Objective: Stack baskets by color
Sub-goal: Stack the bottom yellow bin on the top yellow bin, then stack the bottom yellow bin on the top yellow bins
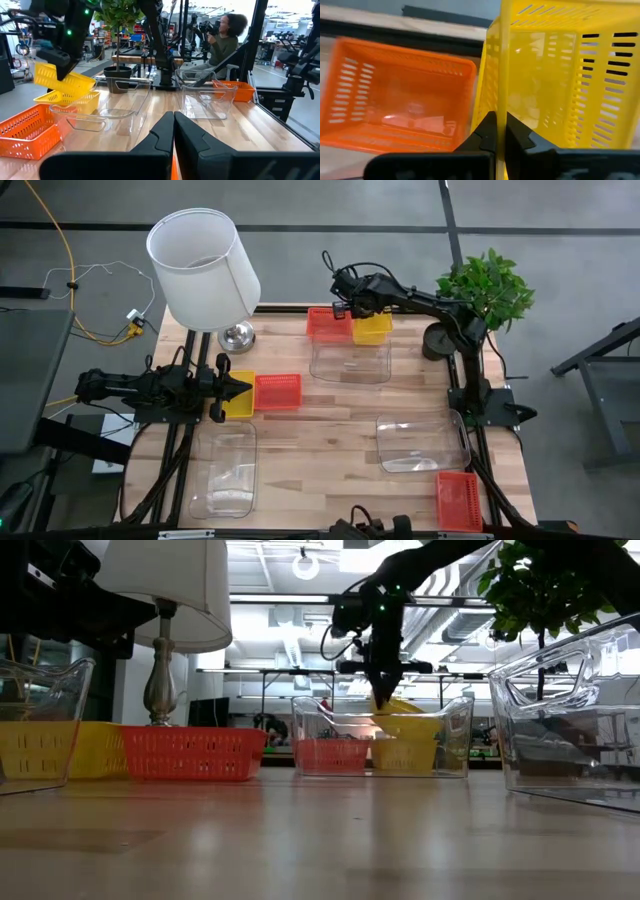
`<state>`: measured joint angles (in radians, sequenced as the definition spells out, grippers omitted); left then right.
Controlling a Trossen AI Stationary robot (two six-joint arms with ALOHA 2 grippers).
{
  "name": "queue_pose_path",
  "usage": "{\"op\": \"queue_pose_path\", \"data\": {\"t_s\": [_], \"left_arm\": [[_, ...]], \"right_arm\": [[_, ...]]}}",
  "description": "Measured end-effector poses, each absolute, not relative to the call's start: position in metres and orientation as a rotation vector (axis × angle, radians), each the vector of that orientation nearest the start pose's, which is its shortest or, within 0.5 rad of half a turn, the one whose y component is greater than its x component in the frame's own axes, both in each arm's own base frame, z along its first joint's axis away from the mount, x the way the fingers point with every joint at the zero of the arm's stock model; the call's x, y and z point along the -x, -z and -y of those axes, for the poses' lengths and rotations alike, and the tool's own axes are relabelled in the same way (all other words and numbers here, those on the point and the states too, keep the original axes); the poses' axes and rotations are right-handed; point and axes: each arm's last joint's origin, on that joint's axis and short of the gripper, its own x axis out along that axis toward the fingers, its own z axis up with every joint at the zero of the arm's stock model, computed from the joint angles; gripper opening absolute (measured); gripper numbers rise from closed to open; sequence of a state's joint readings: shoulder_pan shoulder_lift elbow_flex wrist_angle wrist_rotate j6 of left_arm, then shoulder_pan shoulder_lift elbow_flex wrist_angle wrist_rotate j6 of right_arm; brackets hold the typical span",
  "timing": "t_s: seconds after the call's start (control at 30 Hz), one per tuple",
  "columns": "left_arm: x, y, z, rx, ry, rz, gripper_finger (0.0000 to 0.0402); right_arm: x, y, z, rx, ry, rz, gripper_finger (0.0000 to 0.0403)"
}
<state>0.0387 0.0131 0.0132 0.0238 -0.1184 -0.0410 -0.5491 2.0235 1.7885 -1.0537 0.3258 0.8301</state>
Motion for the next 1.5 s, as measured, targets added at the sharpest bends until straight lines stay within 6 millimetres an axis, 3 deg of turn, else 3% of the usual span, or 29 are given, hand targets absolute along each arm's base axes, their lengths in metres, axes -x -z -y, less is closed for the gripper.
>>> {"op": "queue_pose_path", "data": {"t_s": [0.2,0.53,0.83,1.1,1.33,1.5], "left_arm": [[-0.097,-0.169,-0.007,0.042,-0.157,0.027,0.0],[-0.097,-0.169,-0.007,0.042,-0.157,0.028,0.0],[-0.097,-0.169,-0.007,0.042,-0.157,0.028,0.0],[-0.097,-0.169,-0.007,0.042,-0.157,0.028,0.0],[-0.097,-0.169,-0.007,0.042,-0.156,0.028,0.0],[-0.097,-0.169,-0.007,0.042,-0.157,0.028,0.0]], "right_arm": [[-0.344,-0.232,0.225,-0.825,1.255,-0.967,0.0],[-0.343,-0.23,0.226,-0.788,1.239,-0.999,0.0016],[-0.342,-0.231,0.223,-0.712,1.236,-1.043,0.011],[-0.34,-0.253,0.222,-0.56,1.291,-1.09,0.0165],[-0.347,-0.255,0.208,-0.409,1.171,-1.2,0.0167],[-0.357,-0.266,0.177,-0.175,1.053,-1.265,0.0167]]}}
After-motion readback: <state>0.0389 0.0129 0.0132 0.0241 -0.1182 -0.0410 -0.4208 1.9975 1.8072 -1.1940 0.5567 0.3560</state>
